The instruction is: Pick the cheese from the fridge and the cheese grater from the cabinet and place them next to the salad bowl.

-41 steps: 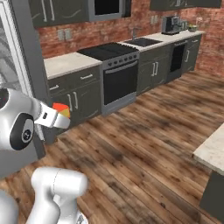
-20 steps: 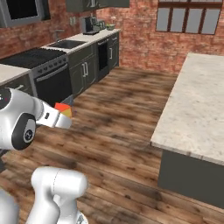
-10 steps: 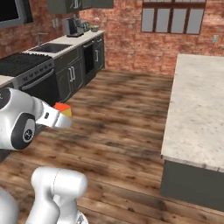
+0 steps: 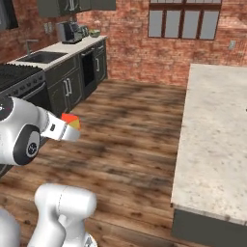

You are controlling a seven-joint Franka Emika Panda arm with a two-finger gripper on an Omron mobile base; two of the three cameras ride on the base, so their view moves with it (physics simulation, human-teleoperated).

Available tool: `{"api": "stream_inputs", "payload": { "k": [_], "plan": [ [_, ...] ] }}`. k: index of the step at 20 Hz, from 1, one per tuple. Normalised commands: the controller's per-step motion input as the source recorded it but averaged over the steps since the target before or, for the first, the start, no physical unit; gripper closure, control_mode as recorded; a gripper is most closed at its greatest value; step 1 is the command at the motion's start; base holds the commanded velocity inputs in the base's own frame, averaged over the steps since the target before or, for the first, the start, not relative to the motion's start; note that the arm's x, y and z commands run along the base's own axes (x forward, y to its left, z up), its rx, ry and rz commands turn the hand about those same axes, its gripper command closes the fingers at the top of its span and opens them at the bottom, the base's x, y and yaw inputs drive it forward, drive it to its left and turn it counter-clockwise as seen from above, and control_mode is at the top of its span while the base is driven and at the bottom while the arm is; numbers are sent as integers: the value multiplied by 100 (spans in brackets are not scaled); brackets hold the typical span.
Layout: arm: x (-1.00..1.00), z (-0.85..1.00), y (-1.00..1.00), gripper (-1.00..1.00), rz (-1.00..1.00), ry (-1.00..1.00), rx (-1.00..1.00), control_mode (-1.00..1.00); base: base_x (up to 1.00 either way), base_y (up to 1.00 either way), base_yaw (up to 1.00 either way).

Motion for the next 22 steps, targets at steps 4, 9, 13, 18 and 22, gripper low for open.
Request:
{"api": "stream_inputs", "payload": {
  "k": [4, 9, 13, 18, 22],
  "plan": [
    [0, 0, 0, 100, 0, 0, 0, 100, 81, 0, -1],
    [0, 0, 0, 100, 0, 0, 0, 100, 91, 0, -1],
    [0, 0, 0, 100, 0, 0, 0, 100, 100, 0, 0],
    [0, 0, 0, 100, 0, 0, 0, 100, 100, 0, 0],
    [0, 0, 0, 100, 0, 0, 0, 100, 97, 1, 0]
  ]
}}
